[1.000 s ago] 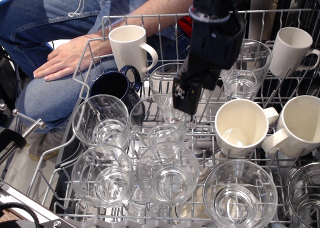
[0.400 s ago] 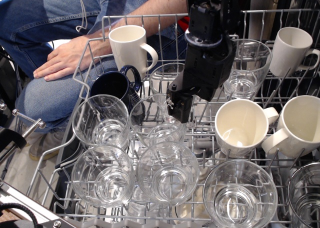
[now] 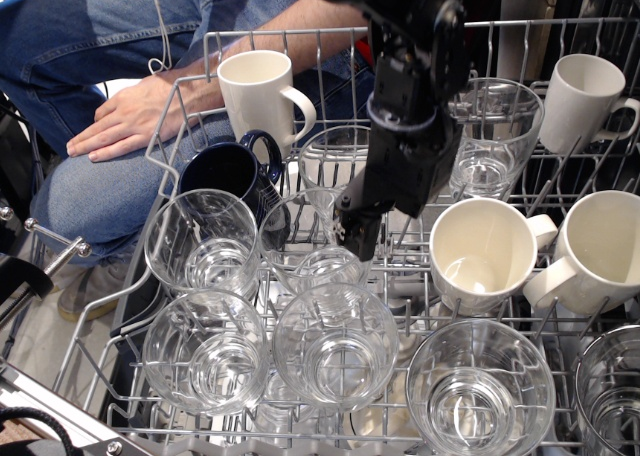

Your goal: Pick up glass cup

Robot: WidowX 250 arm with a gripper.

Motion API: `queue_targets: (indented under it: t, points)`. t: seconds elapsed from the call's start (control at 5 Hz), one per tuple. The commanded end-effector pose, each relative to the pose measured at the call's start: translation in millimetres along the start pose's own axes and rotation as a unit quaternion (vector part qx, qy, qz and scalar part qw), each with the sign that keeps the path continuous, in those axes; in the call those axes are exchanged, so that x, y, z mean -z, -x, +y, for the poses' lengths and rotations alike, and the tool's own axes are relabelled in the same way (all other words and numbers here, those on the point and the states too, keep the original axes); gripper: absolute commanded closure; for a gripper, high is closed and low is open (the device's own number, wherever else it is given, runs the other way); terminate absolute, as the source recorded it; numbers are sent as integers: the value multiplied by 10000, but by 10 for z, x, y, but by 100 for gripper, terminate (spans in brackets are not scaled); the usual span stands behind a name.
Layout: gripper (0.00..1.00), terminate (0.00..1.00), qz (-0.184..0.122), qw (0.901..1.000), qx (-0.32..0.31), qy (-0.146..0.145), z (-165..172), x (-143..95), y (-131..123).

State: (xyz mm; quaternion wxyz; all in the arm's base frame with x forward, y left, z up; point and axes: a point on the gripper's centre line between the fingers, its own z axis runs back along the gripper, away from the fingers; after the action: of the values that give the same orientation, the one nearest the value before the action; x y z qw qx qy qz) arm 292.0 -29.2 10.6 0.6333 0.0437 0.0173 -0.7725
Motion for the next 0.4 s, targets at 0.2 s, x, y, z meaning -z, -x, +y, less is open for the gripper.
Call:
queue_targets:
  t: [0.2]
  points:
    - [0,0,180,9995,73,-244,-202,232,-101]
